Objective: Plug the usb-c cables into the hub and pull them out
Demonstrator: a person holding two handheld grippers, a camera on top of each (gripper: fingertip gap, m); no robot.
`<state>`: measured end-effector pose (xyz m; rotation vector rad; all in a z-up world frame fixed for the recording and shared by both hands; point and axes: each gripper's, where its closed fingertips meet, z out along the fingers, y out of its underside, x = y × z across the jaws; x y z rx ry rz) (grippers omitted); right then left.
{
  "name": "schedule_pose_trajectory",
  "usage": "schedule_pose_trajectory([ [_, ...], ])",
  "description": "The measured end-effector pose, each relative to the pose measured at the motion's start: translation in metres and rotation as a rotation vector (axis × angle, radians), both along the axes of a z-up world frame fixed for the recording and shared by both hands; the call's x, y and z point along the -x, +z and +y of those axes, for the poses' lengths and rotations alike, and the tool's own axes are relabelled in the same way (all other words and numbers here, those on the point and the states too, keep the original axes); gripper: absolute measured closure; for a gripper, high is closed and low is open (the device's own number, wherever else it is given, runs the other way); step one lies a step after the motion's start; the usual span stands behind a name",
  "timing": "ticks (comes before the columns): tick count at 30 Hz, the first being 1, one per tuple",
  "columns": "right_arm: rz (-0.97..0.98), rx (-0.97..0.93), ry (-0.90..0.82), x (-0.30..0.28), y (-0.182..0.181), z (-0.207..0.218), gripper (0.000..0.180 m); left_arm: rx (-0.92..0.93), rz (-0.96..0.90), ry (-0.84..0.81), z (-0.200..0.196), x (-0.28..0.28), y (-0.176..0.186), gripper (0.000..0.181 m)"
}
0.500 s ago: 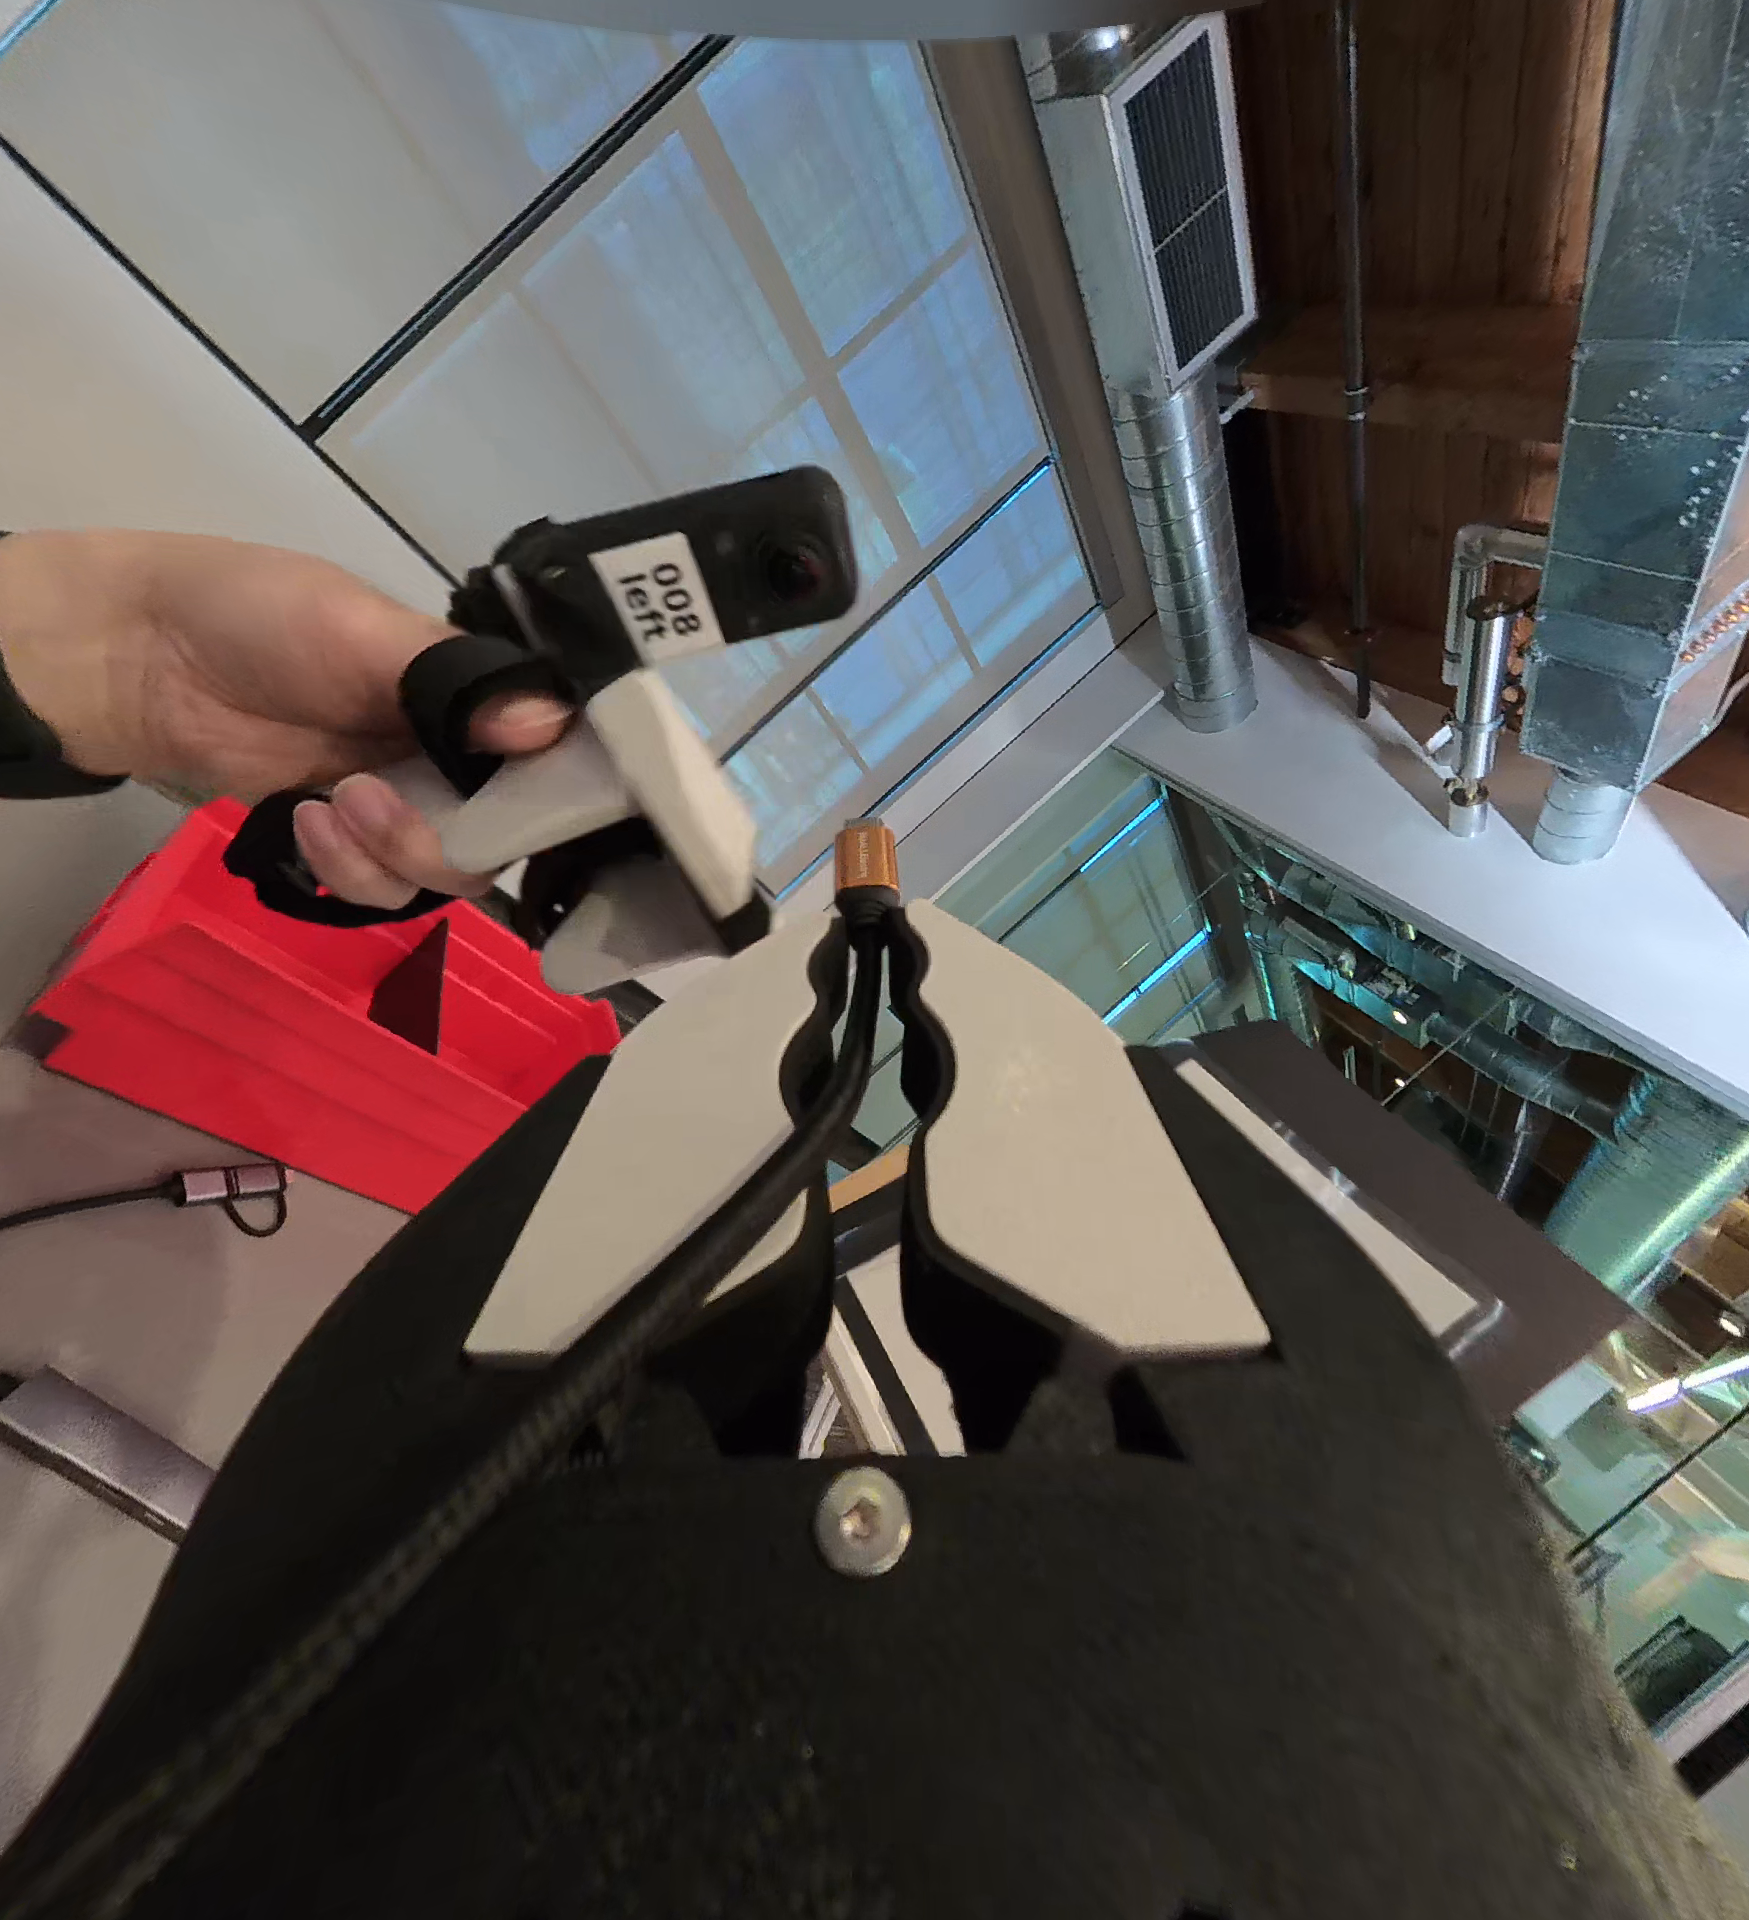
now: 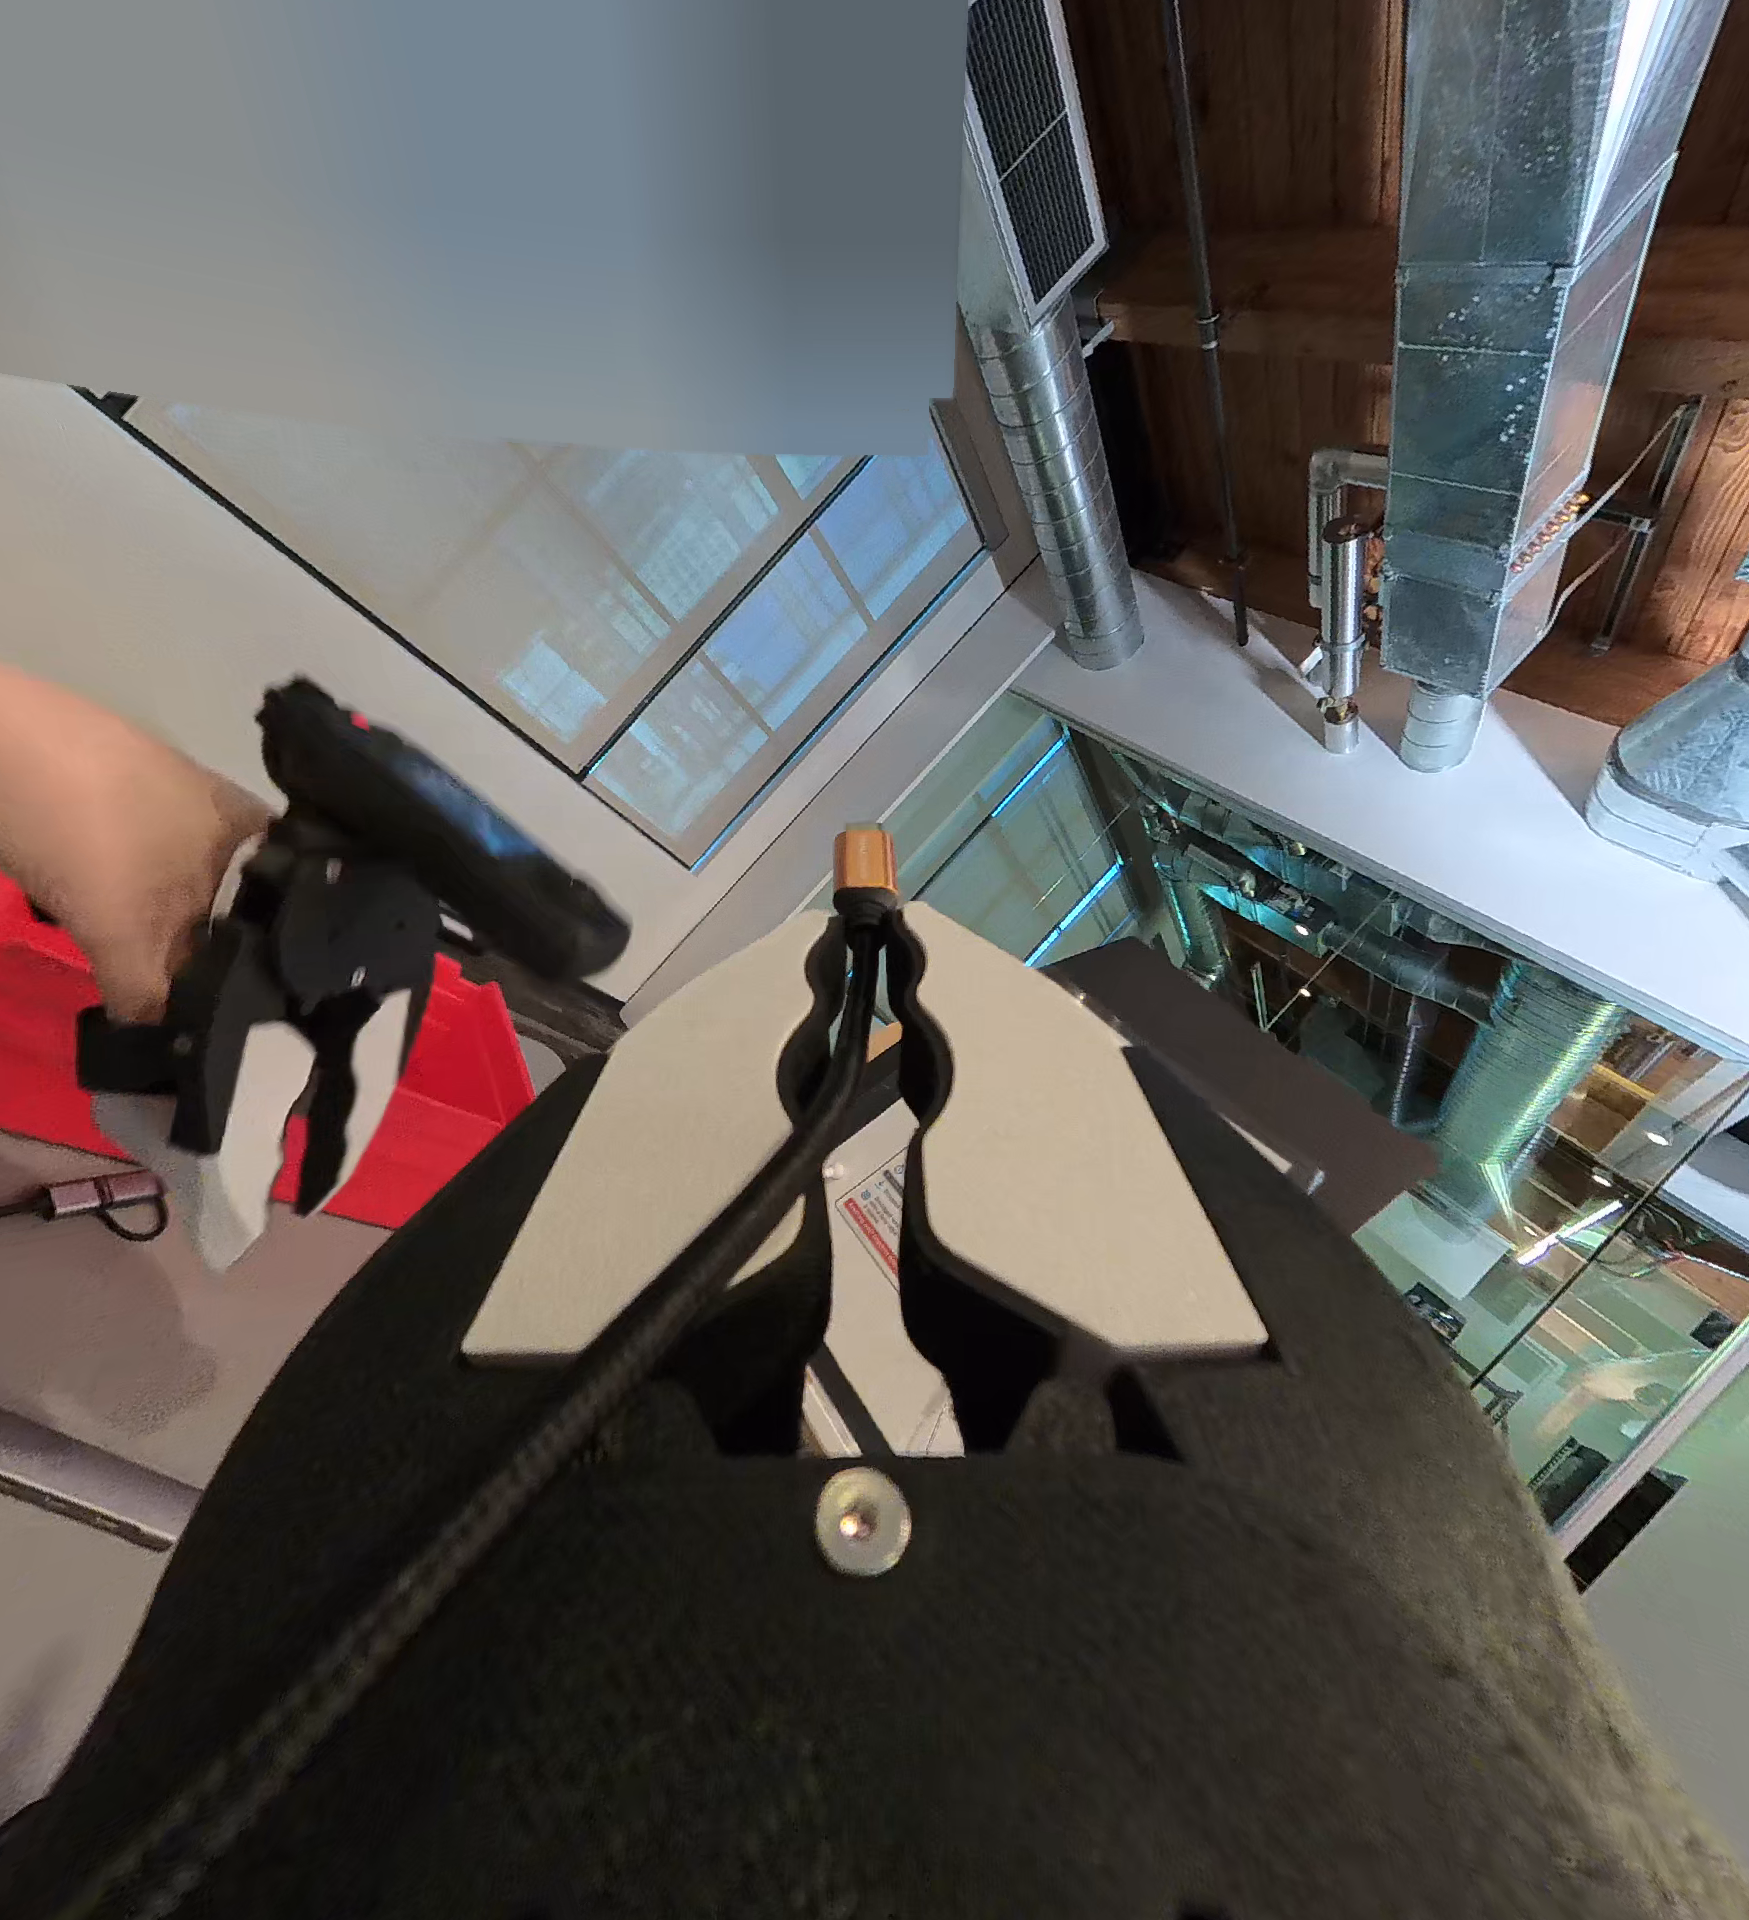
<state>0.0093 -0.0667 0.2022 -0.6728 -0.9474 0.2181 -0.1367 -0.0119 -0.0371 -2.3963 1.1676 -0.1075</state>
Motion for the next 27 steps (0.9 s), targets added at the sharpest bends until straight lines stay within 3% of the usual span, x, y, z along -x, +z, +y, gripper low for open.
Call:
schedule_pose_trajectory([
  [5,0.004,-0.017,-0.014,-0.007,0.005,-0.005,0.172,0.253,0.155,0.095,-0.001,0.021,-0.060,0.143],
  [7,0.010,-0.020,-0.024,-0.010,0.007,-0.005,0.172,0.325,0.182,0.135,-0.002,0.024,-0.076,0.154],
  [10,0.025,-0.013,-0.032,-0.017,0.010,-0.004,0.172,0.413,0.207,0.166,-0.004,0.021,-0.096,0.148],
  [16,0.048,-0.017,-0.049,-0.028,0.014,-0.002,0.172,0.475,0.283,0.160,-0.012,0.021,-0.114,0.137],
  [20,0.064,-0.021,-0.046,-0.033,0.017,-0.004,0.172,0.494,0.336,0.174,-0.013,0.025,-0.123,0.145],
  [27,0.063,-0.015,-0.053,-0.035,0.016,0.000,0.172,0.481,0.329,0.238,-0.010,0.028,-0.123,0.139],
])
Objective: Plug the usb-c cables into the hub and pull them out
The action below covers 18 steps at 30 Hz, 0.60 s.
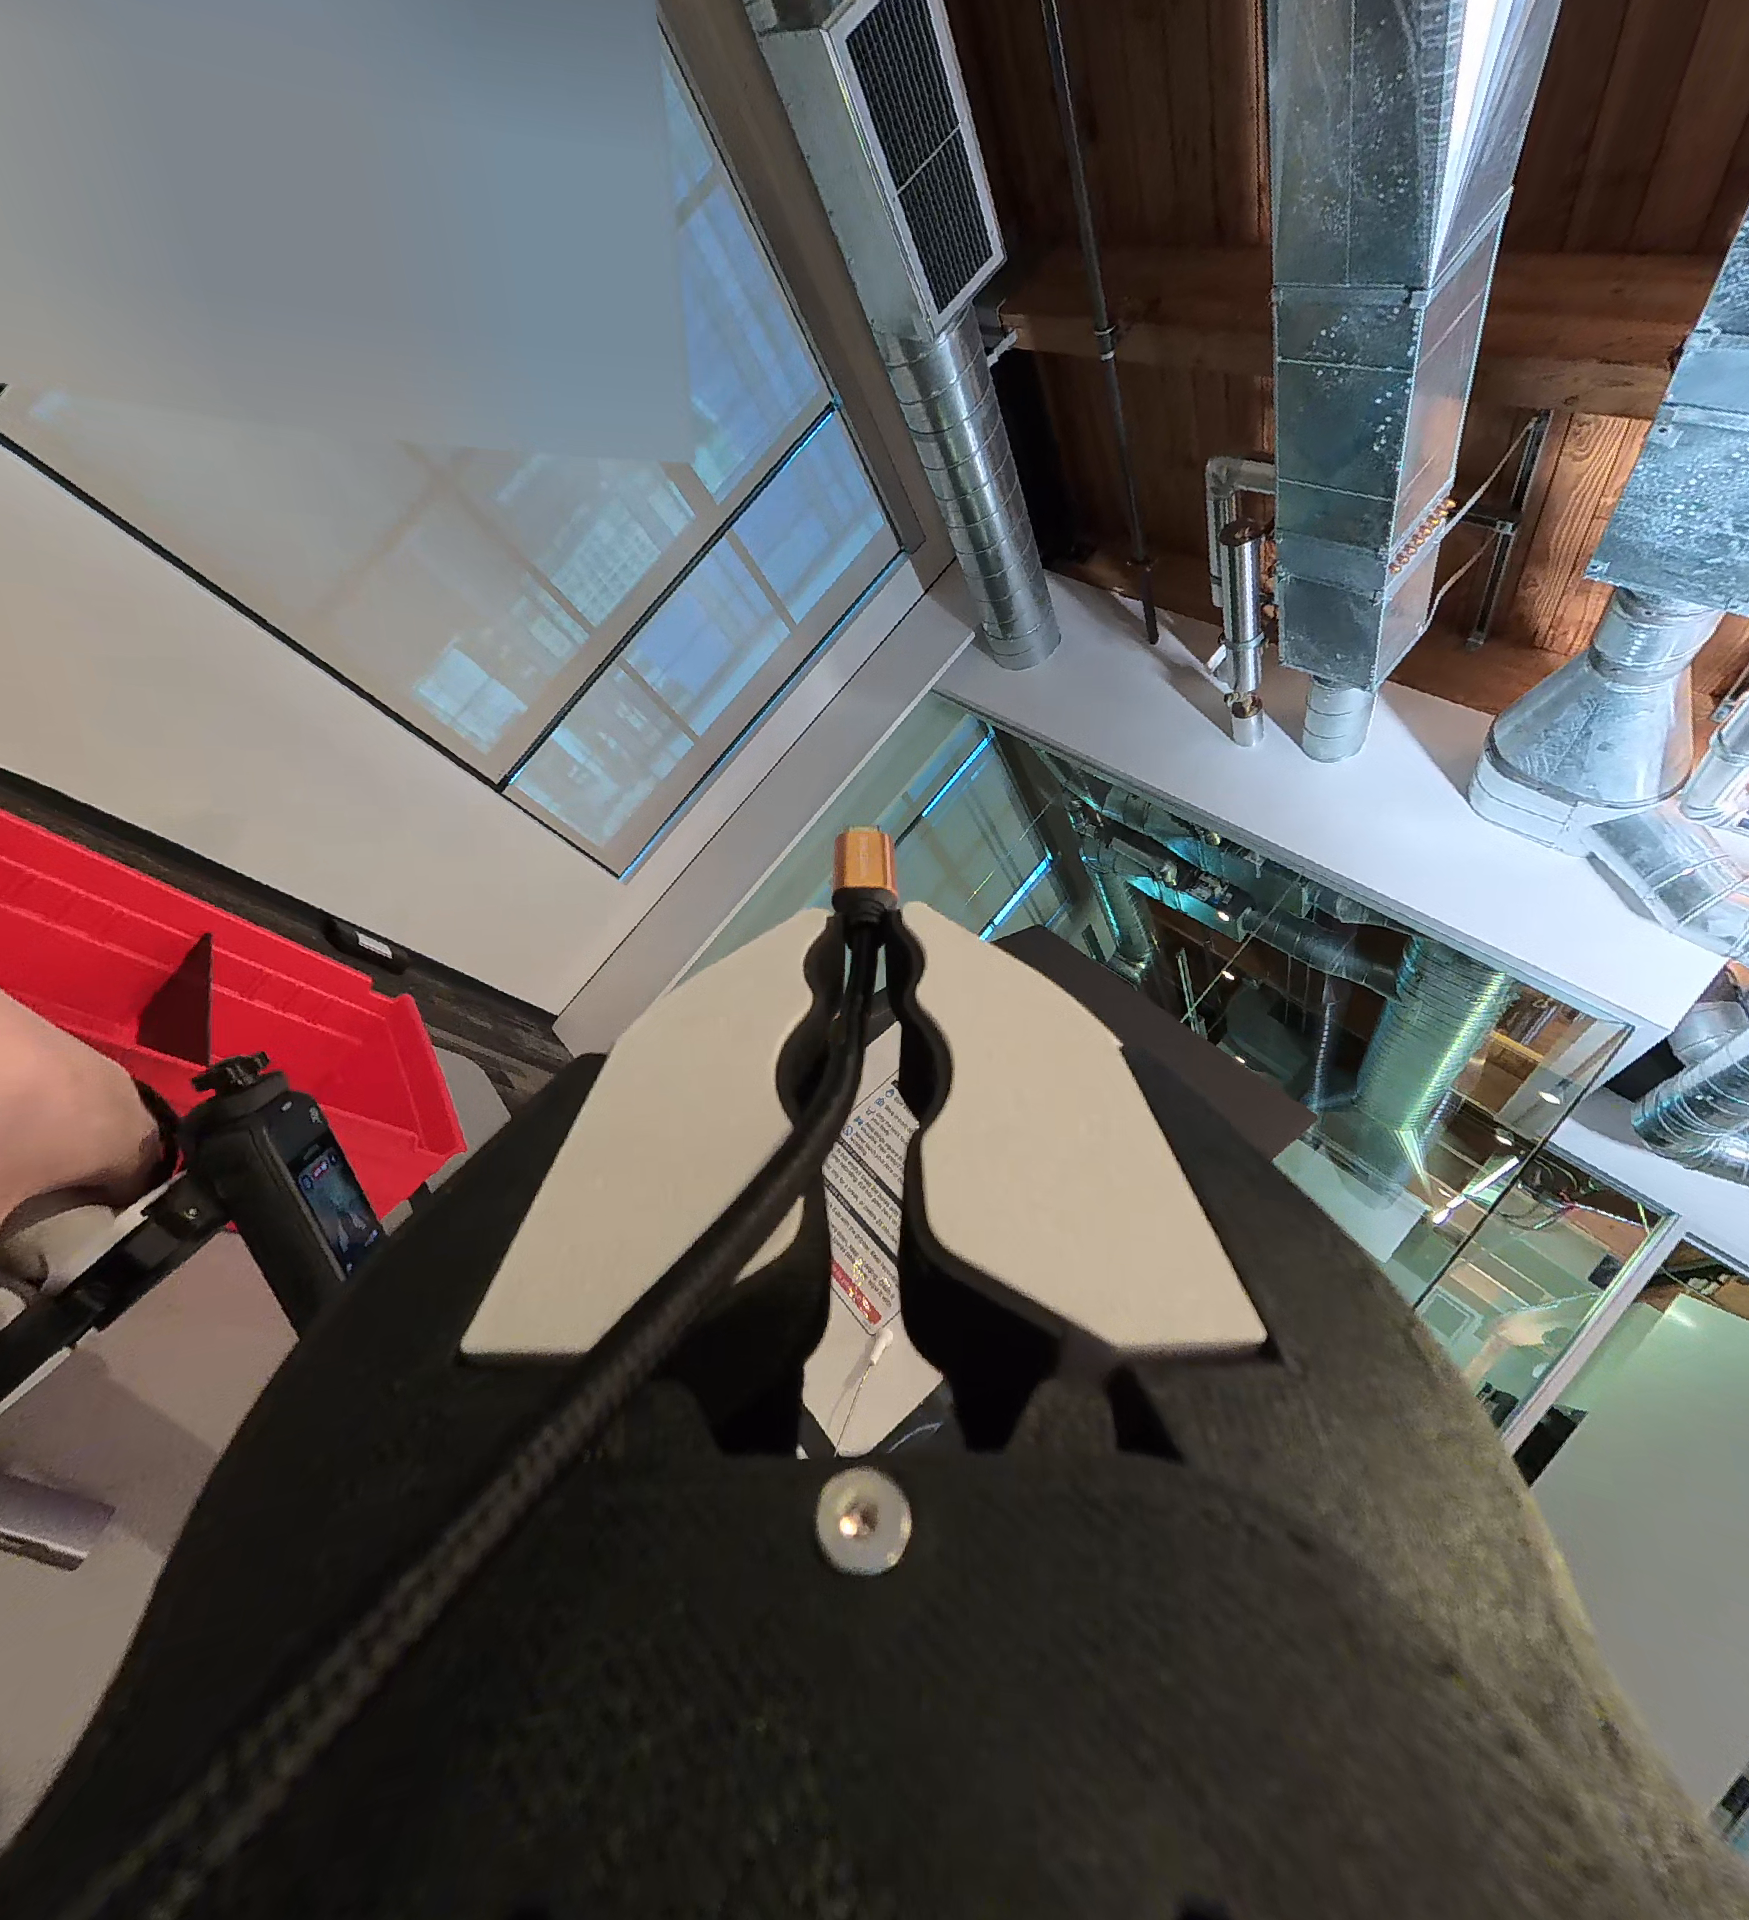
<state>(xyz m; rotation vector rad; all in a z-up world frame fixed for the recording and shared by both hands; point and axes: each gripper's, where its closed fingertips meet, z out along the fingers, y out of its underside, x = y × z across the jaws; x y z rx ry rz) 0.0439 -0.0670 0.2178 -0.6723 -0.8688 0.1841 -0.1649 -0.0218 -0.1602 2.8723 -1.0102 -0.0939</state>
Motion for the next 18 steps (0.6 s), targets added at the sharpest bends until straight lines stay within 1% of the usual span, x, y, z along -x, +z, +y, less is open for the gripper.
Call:
schedule_pose_trajectory([
  [4,-0.003,-0.001,-0.002,0.0006,-0.0001,0.0000,0.172,0.011,-0.017,0.022,-0.0006,0.0002,-0.0004,0.140],
  [8,-0.011,-0.001,-0.005,0.0026,-0.0012,0.0005,0.172,0.012,-0.019,-0.005,-0.0002,0.0000,-0.0004,0.141],
  [12,-0.017,0.003,-0.003,0.0049,-0.0027,0.0017,0.172,0.013,-0.017,0.002,-0.0006,-0.0002,-0.0003,0.141],
  [13,-0.019,0.004,-0.003,0.0055,-0.0032,0.0021,0.172,0.020,-0.015,-0.004,-0.0012,-0.0004,-0.0001,0.154],
  [14,-0.022,0.006,-0.003,0.0062,-0.0038,0.0025,0.172,0.028,-0.010,-0.020,-0.0017,-0.0006,0.0000,0.159],
  [18,-0.028,0.012,-0.006,0.0082,-0.0060,0.0054,0.172,0.064,-0.006,-0.041,-0.0023,-0.0007,0.0005,0.159],
])
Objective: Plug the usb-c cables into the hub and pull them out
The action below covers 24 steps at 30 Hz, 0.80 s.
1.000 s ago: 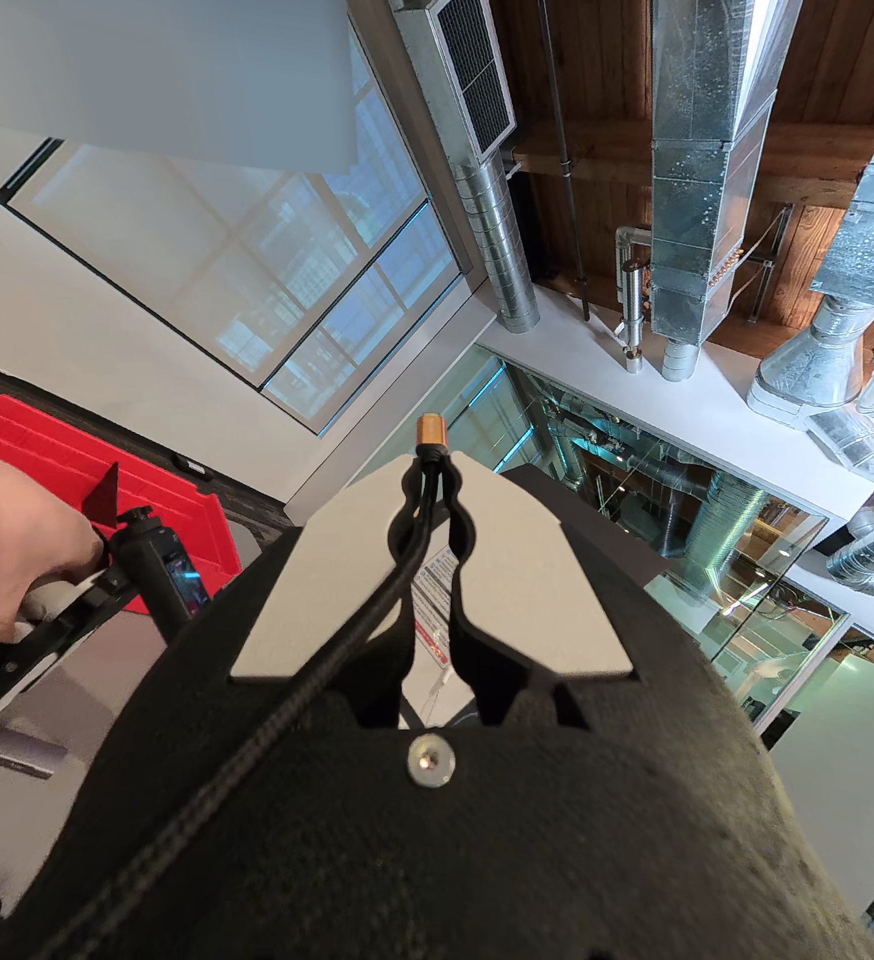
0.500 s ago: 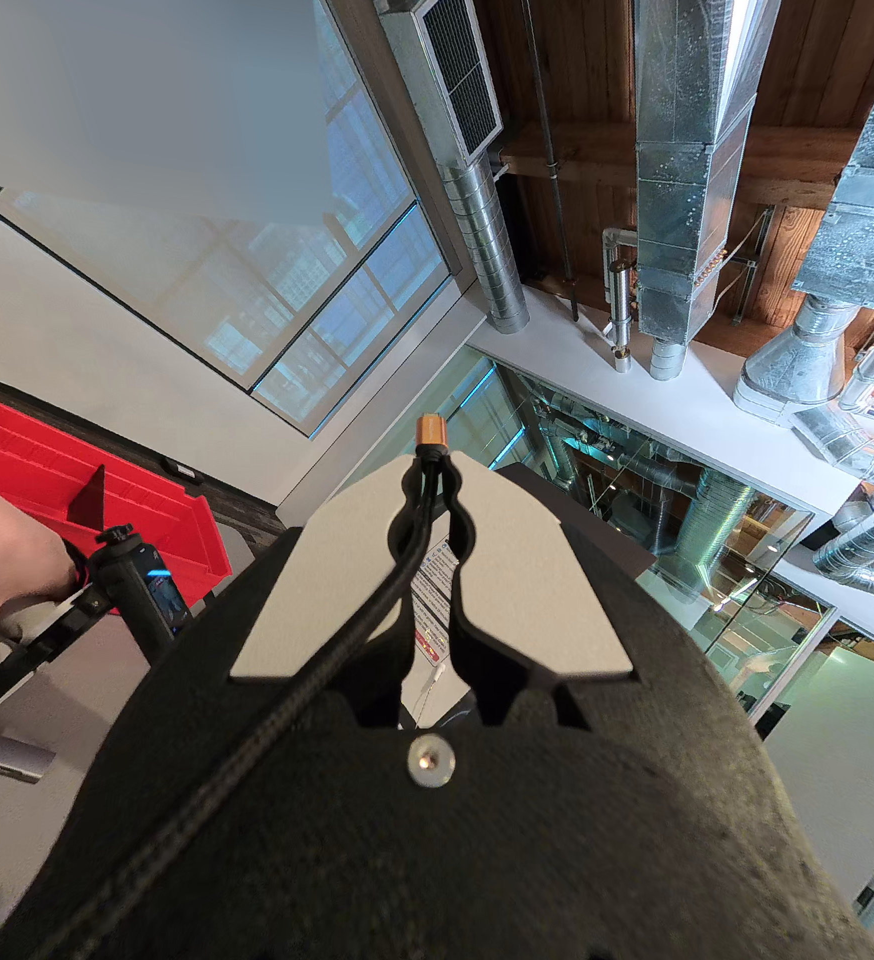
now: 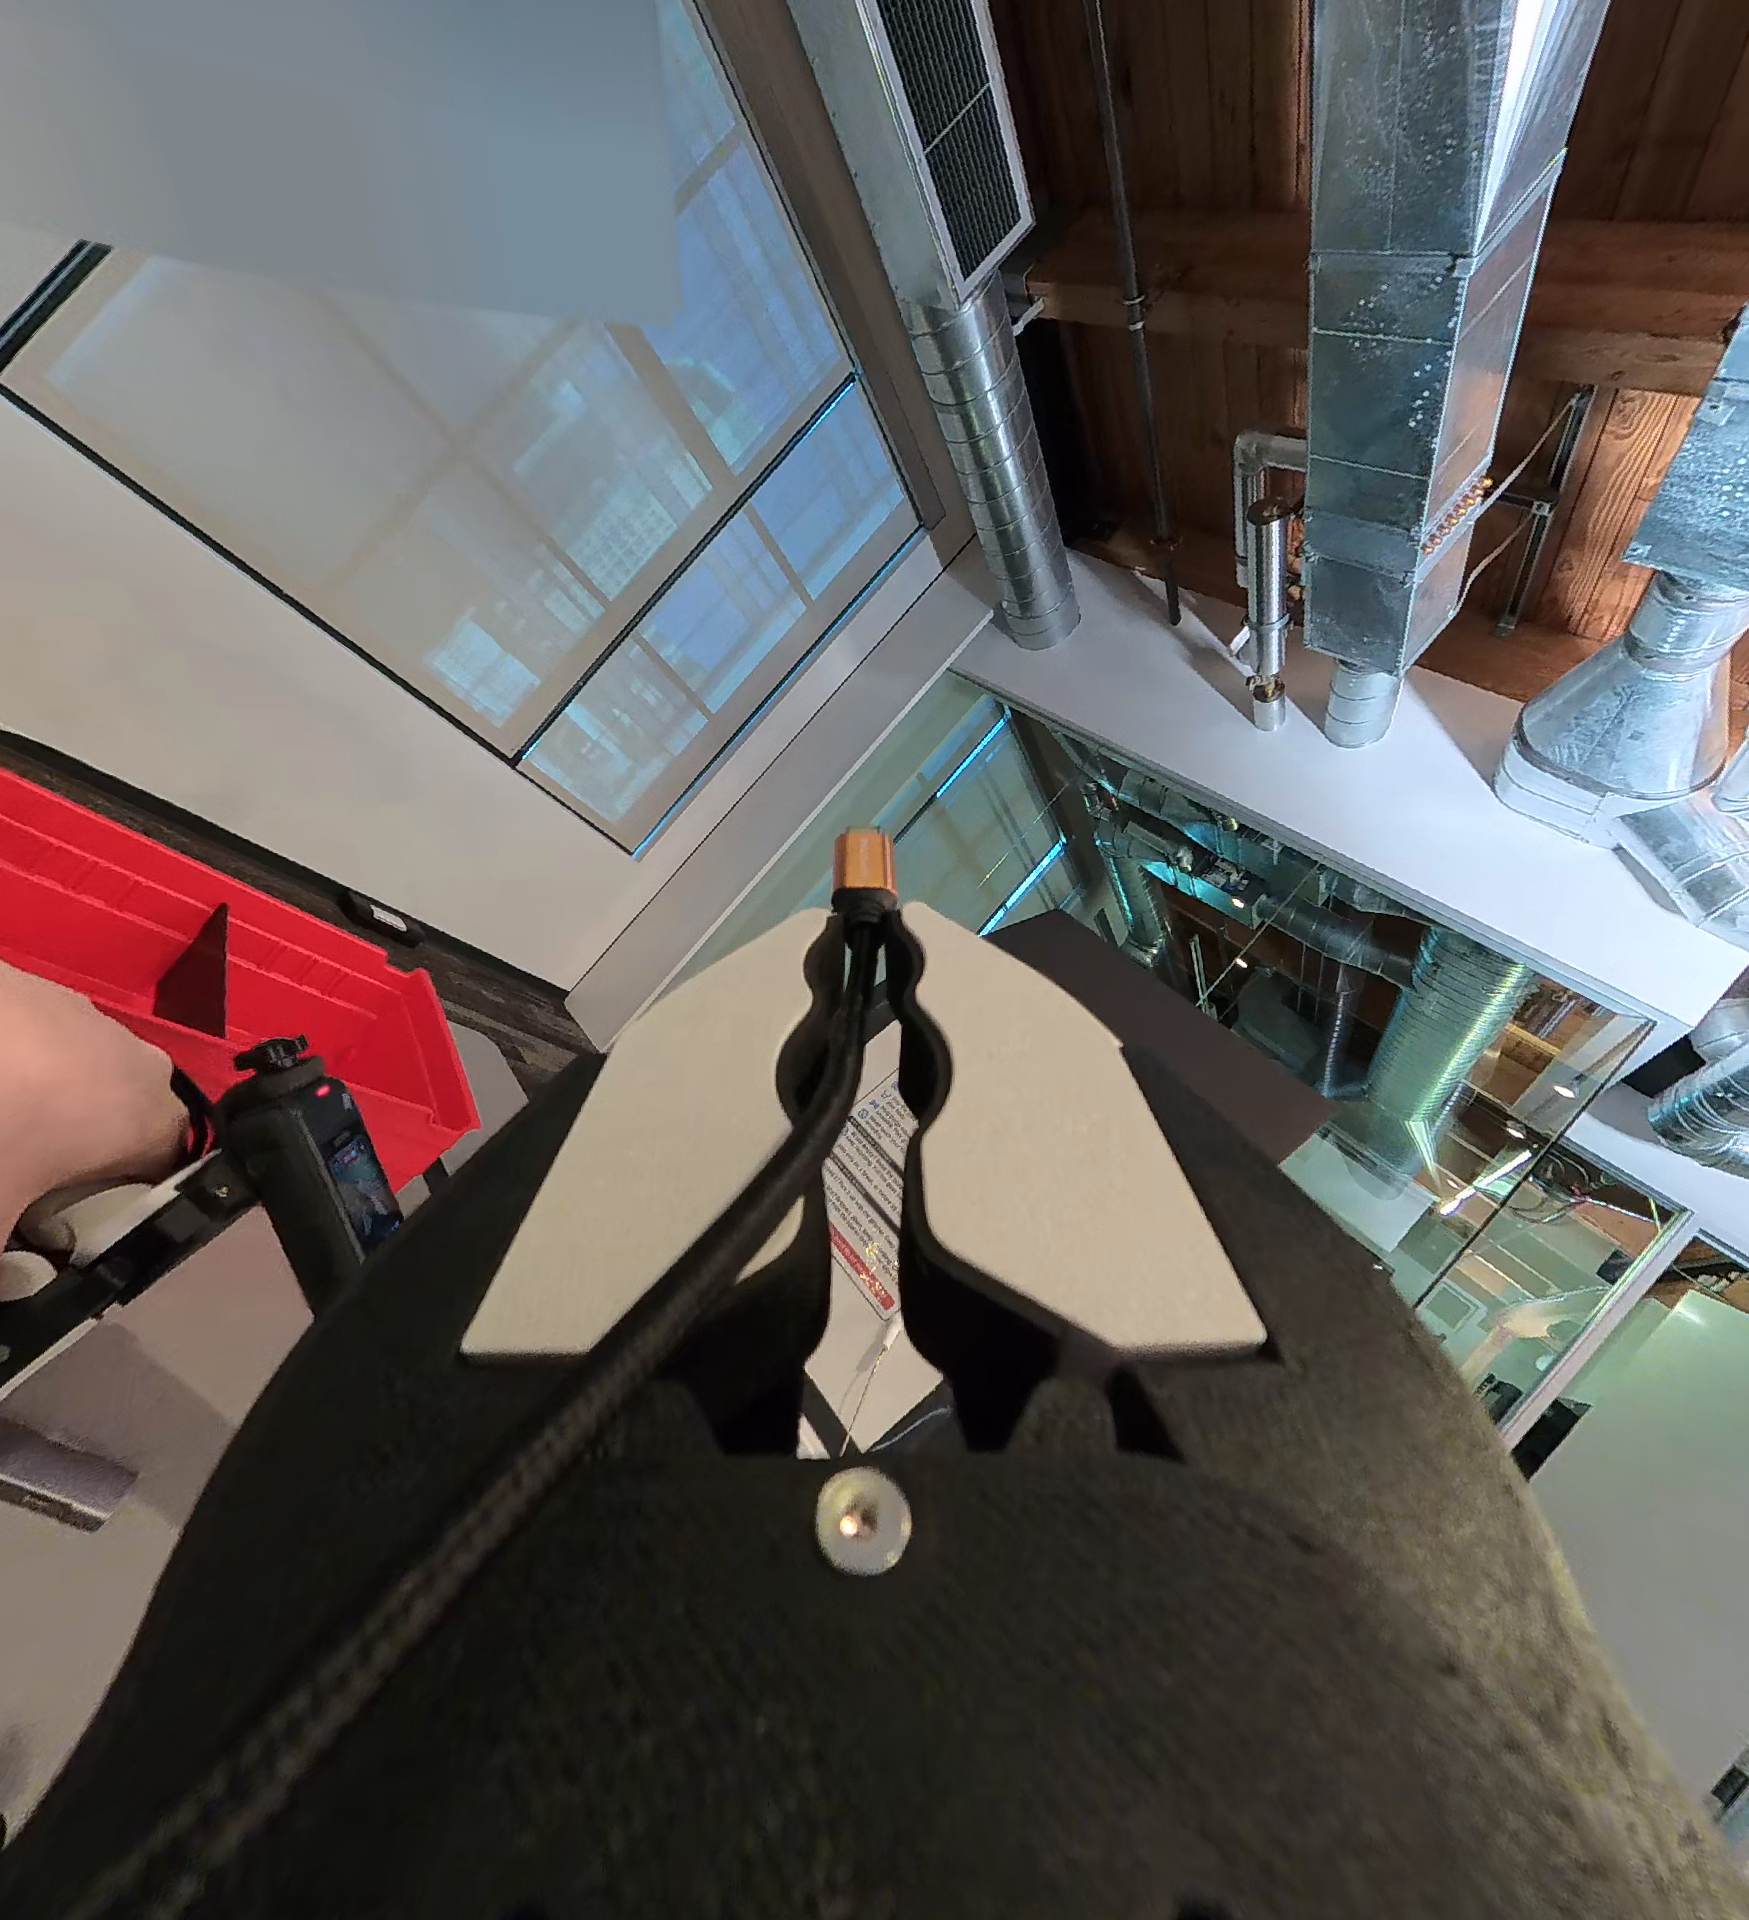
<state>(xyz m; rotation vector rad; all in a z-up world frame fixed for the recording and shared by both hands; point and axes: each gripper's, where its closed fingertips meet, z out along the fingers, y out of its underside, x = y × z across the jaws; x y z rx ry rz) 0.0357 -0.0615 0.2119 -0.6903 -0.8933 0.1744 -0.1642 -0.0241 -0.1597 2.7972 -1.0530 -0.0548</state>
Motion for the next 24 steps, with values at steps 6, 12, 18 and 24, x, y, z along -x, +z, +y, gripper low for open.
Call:
schedule_pose_trajectory([
  [6,0.105,0.049,-0.033,-0.005,0.001,0.017,0.172,-0.051,-0.234,0.021,0.009,-0.015,0.029,0.159],
  [12,0.375,0.062,-0.102,-0.003,-0.009,0.040,0.172,-0.164,-0.772,-0.009,0.013,-0.048,0.111,0.159],
  [18,0.290,0.027,-0.205,0.049,-0.047,0.047,0.172,-0.217,-1.311,-0.046,0.005,-0.071,0.198,0.159],
  [24,0.269,-0.016,-0.255,0.063,-0.055,0.043,0.172,-0.219,-1.664,-0.242,-0.026,-0.106,0.257,0.160],
])
